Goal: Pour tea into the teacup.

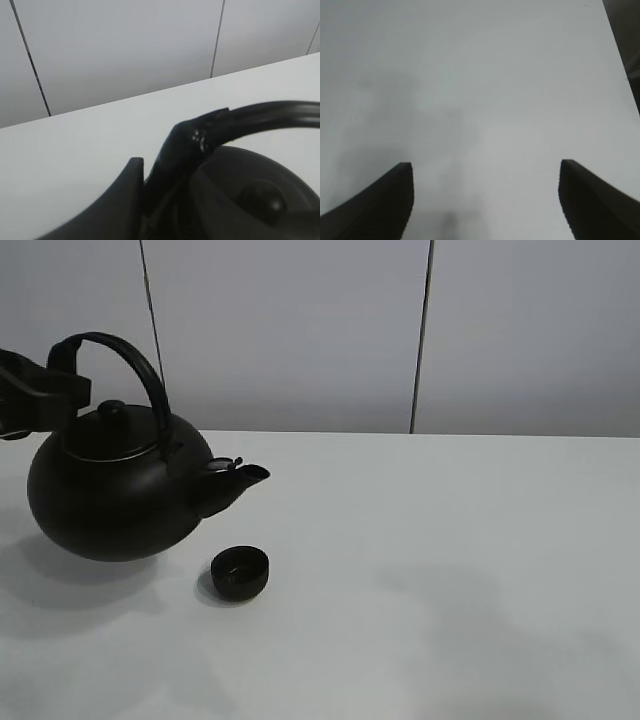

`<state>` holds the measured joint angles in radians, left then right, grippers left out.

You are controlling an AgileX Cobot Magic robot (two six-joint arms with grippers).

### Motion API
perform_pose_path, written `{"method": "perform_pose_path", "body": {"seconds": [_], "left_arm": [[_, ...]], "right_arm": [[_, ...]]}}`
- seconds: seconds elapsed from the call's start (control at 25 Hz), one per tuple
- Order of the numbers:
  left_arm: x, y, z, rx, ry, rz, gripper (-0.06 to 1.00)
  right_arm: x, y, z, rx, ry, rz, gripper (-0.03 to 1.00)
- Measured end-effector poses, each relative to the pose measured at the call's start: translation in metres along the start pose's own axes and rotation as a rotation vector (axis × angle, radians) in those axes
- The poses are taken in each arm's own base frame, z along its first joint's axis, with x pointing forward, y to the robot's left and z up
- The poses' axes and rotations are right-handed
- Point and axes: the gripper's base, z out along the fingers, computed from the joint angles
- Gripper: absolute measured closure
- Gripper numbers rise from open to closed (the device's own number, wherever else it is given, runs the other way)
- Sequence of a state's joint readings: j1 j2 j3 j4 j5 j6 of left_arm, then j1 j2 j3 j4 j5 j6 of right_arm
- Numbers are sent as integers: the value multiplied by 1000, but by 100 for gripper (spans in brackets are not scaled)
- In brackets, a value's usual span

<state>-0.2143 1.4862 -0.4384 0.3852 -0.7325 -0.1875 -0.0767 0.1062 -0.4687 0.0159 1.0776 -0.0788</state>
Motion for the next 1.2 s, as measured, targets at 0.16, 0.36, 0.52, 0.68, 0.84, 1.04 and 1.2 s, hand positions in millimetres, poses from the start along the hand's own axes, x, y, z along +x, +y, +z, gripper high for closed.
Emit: {"method": "perform_pose_path", "body": {"seconds": [0.16, 0.36, 0.52, 0.68, 0.84, 1.04, 1.2], "left_arm": [[1, 2, 0, -19, 12, 40, 79], [2, 6, 0, -64, 19, 19, 79], [1, 7, 0, -88, 14, -13, 79], [3, 6, 2, -111, 21, -57, 79], [15, 5, 9, -122, 63, -96, 79], [22, 4, 13, -126, 78, -91, 79], [19, 4, 13, -125, 59, 4, 79]], "right_arm": [[0, 0, 0, 0, 0, 0, 42], [0, 0, 0, 0, 0, 0, 42], [0, 0, 0, 0, 0, 0, 42], [0, 0, 0, 0, 0, 0, 42], [0, 0, 0, 0, 0, 0, 42], [0, 0, 0, 0, 0, 0, 42], [0, 0, 0, 0, 0, 0, 42]]}}
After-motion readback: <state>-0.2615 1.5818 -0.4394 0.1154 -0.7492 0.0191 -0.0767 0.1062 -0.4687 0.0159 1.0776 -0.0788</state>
